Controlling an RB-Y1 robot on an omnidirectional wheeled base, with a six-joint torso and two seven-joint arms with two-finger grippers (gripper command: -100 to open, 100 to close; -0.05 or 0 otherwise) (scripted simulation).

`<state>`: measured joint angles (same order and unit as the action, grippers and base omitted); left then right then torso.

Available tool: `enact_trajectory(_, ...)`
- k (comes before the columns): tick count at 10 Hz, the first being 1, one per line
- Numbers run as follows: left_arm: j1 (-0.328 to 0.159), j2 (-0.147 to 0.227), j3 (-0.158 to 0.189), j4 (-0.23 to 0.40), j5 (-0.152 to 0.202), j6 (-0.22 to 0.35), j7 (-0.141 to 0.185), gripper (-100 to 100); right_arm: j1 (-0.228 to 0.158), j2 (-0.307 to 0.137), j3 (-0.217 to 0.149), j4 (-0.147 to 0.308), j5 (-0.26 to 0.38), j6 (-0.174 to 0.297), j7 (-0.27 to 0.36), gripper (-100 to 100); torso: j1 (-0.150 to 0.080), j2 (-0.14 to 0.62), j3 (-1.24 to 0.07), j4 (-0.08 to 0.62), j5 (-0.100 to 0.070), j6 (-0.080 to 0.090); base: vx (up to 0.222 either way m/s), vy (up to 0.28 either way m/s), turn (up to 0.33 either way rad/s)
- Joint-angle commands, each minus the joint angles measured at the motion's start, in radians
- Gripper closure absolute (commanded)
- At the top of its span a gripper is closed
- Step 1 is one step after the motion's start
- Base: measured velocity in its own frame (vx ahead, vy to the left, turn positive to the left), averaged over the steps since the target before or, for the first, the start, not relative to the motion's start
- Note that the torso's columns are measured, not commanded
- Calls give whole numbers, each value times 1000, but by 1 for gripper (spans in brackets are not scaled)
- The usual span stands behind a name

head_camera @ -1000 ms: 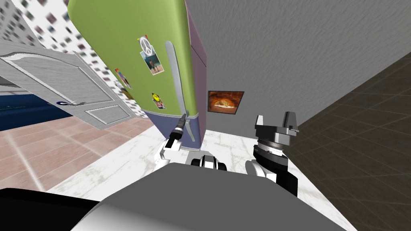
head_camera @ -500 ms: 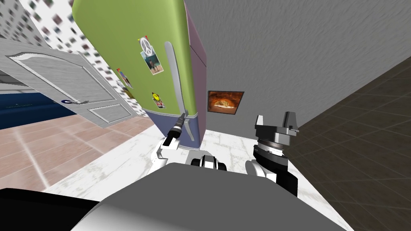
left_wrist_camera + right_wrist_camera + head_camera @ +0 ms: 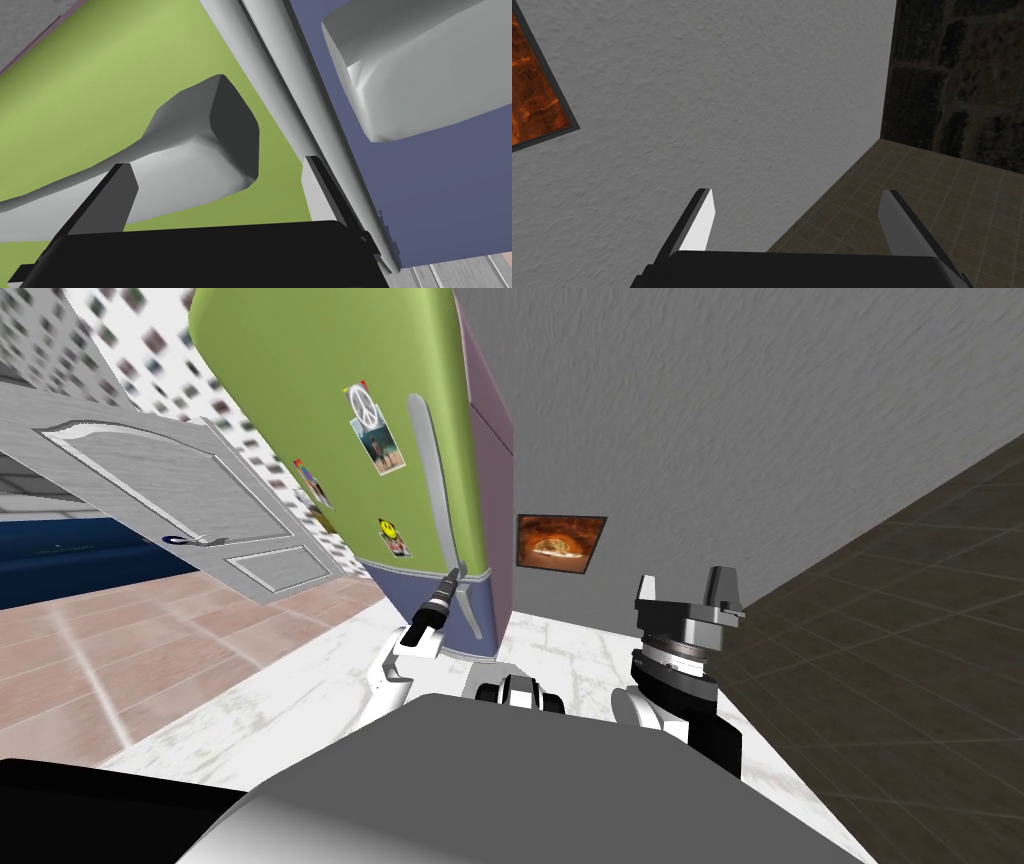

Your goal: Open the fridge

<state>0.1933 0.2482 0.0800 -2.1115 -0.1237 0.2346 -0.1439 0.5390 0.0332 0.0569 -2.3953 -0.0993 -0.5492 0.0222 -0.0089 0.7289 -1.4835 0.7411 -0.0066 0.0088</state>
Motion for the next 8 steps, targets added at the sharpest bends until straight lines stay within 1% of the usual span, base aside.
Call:
enact_trajectory(1,-19,22,6,-44,-1,81,-3,-100,0,0,0,0,0,0,0,0,1,1,1,-1,1,-1,-2,-51,22)
enact_trajectory(2,-19,22,6,-44,-1,95,-3,-100,0,0,0,0,0,0,0,0,1,1,1,-2,2,-1,3,-40,1)
enact_trajectory(6,-28,47,16,-93,-1,220,-5,-100,0,0,0,0,0,0,0,0,3,2,2,-4,3,-2,2,-36,18)
enact_trajectory(8,-30,58,19,-108,0,264,-6,-100,0,0,0,0,0,0,0,0,4,3,3,-4,4,-3,-2,-41,-5)
